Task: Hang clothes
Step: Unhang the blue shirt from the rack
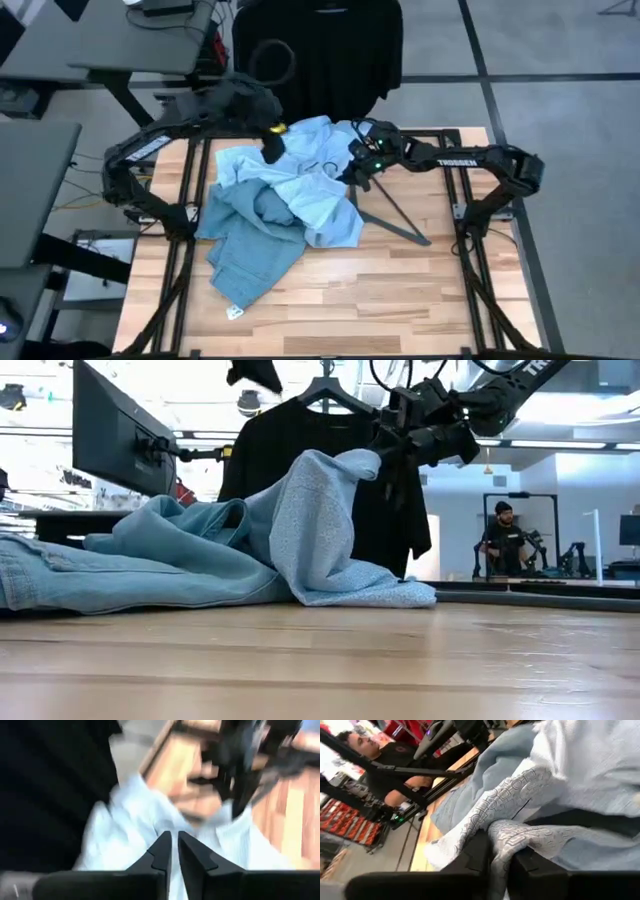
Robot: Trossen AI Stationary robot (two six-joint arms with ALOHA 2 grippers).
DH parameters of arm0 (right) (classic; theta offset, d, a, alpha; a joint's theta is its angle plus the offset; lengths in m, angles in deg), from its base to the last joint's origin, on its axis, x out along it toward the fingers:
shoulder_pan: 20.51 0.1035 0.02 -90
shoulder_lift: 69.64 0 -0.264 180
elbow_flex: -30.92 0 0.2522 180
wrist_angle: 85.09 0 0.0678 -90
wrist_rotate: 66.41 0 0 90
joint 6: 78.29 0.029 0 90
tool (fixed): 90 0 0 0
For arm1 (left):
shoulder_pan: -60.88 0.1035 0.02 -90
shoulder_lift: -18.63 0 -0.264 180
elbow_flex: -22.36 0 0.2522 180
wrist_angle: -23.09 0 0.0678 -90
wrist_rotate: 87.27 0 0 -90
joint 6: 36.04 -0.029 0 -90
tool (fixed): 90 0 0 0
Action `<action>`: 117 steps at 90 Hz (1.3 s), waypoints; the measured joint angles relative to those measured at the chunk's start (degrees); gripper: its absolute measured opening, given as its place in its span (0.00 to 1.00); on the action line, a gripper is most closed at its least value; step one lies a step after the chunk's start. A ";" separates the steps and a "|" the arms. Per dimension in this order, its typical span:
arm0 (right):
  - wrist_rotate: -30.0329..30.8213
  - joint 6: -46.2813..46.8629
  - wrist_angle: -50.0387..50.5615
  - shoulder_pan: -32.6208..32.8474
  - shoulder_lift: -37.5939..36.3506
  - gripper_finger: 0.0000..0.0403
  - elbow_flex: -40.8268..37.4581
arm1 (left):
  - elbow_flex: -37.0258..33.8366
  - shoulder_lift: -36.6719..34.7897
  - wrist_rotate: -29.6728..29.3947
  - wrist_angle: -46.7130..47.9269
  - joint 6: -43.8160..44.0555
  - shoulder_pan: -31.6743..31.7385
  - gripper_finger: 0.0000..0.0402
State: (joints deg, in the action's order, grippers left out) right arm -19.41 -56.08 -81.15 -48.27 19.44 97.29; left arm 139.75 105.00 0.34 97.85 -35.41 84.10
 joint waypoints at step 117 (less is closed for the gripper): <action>2.64 3.23 17.93 -17.51 6.19 0.55 12.77 | -5.36 20.83 29.24 -9.76 -17.95 25.04 0.26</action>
State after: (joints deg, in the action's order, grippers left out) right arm -16.77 -52.85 -63.22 -65.78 25.64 110.06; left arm 134.39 125.82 29.58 88.10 -53.36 109.13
